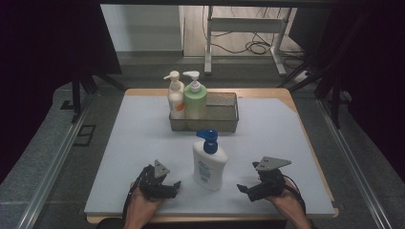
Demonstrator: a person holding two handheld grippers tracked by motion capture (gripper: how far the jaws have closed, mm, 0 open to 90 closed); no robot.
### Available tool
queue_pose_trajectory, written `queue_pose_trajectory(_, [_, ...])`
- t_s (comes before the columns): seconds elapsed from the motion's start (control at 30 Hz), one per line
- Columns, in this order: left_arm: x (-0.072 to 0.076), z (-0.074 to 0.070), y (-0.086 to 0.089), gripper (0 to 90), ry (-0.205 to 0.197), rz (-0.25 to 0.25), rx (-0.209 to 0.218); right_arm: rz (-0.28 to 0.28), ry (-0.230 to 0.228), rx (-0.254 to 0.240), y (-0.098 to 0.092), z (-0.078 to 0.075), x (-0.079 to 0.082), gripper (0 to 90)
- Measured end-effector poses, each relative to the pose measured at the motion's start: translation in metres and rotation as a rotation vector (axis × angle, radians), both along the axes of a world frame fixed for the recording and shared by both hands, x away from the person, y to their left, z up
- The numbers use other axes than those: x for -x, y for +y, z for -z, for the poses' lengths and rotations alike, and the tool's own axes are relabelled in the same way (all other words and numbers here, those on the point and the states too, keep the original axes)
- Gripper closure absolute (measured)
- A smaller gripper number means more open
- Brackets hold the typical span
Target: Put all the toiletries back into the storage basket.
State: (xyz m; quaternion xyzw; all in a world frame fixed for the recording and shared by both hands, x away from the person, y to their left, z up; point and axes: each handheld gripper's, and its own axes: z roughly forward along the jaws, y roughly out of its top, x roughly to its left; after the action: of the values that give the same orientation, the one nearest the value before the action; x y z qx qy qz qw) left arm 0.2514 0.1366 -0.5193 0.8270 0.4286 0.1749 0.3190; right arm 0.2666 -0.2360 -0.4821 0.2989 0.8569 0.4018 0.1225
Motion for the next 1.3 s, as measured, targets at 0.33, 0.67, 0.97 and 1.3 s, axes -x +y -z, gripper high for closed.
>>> queue_pose_trajectory(0.33, [0.003,0.004,0.017,12.1,0.018,-0.017,0.05,-0.051,-0.026,-0.042,0.02,-0.019,0.002,0.0])
queue_pose_trajectory(0.67, [0.003,0.004,0.019,12.0,0.015,-0.017,0.049,-0.079,-0.037,-0.061,0.039,-0.035,-0.002,0.0])
queue_pose_trajectory(0.97, [0.003,0.004,0.019,12.0,0.017,-0.018,0.05,-0.094,-0.044,-0.066,0.06,-0.047,-0.004,0.0])
queue_pose_trajectory(1.3, [0.003,0.005,0.019,12.0,0.016,-0.019,0.052,-0.112,-0.07,-0.069,0.081,-0.061,-0.011,1.4])
